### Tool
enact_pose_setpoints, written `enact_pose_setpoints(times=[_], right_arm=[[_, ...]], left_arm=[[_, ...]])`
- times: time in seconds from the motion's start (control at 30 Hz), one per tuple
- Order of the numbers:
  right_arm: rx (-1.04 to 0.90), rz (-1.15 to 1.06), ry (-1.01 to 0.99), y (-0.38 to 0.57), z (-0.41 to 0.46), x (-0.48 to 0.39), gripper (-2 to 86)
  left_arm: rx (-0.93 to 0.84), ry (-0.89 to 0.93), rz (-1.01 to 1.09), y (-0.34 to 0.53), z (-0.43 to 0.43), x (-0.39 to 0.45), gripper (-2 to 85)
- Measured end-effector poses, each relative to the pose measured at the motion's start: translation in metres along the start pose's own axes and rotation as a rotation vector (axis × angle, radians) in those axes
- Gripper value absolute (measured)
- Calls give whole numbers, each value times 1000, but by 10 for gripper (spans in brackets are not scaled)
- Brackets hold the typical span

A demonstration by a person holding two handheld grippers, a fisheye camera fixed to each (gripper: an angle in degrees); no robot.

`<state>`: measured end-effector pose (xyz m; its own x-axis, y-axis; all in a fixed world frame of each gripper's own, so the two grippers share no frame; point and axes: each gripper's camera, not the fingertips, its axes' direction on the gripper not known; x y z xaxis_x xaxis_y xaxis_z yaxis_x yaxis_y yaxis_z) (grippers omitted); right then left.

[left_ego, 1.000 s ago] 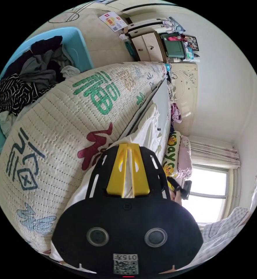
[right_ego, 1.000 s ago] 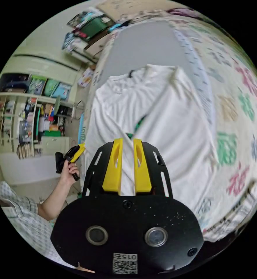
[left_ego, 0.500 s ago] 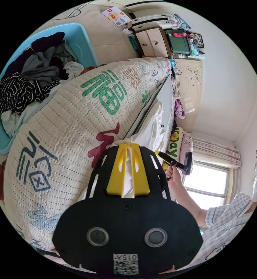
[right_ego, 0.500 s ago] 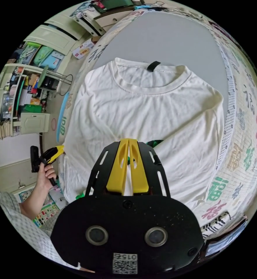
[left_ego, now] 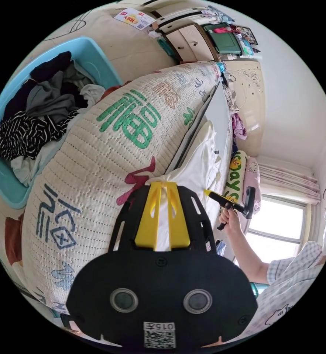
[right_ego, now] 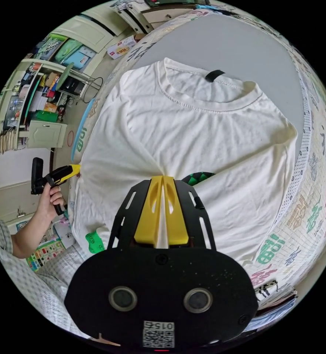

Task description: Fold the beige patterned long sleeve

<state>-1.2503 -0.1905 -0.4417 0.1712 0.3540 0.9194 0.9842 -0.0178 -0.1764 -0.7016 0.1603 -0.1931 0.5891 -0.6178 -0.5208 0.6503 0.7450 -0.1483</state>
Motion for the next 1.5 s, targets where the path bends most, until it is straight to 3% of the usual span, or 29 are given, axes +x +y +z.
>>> enact_pose_setpoints(times=[0.07, 0.2, 0.37, 0.5, 0.7, 0.97, 1.23, 1.5], right_arm=[[52, 26, -66, 20, -17, 12, 47], [70, 56, -173, 84, -41, 38, 63], [-19, 188, -177, 196, -27, 83, 78], [-44, 227, -215, 224, 0, 94, 85], [-50, 214, -215, 218, 30, 92, 79], [-12, 213, -150, 230, 41, 100, 6], [-71, 142, -1, 233, 73, 90, 3], [-38, 194, -211, 256, 81, 133, 53]], left_arm=[[13, -10, -6, 1, -3, 4, 7], [31, -214, 87, 32, -25, 31, 4], [-252, -58, 165, 101, 26, 78, 40], [-391, 74, 32, 143, 112, 96, 65], [-389, 50, -82, 157, 178, 111, 67], [-318, -53, -96, 167, 178, 126, -3], [-282, -136, -43, 178, 174, 138, -8], [-321, -86, 95, 162, 138, 157, -3]])
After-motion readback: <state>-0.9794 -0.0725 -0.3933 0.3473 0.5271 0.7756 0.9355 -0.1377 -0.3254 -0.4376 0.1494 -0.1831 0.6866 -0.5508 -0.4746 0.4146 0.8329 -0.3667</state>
